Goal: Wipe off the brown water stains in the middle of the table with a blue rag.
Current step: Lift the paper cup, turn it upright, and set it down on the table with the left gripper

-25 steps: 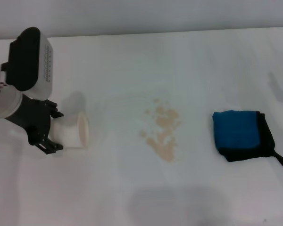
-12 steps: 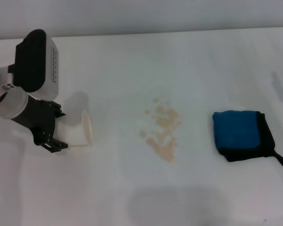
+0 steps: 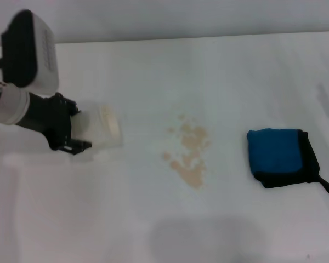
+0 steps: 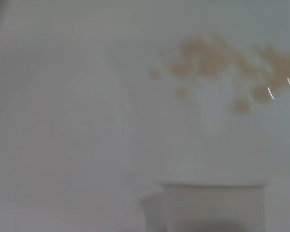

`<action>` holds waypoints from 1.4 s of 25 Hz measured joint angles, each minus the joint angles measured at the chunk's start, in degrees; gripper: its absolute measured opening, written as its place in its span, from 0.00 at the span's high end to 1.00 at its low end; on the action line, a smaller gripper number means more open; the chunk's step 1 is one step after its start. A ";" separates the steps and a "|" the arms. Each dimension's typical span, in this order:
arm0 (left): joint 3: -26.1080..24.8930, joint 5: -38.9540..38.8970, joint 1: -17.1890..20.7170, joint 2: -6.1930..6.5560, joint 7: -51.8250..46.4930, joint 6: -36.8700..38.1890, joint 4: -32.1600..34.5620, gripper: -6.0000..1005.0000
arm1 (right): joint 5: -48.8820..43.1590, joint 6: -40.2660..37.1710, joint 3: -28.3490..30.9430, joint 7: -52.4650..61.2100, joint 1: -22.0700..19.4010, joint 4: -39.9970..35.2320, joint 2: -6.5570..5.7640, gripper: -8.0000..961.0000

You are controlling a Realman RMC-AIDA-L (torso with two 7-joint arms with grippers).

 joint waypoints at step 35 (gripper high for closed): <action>-4.59 -68.75 21.91 -0.45 45.57 6.31 -28.65 0.28 | -0.19 -3.27 -1.58 -0.53 -0.03 -10.23 -0.09 0.26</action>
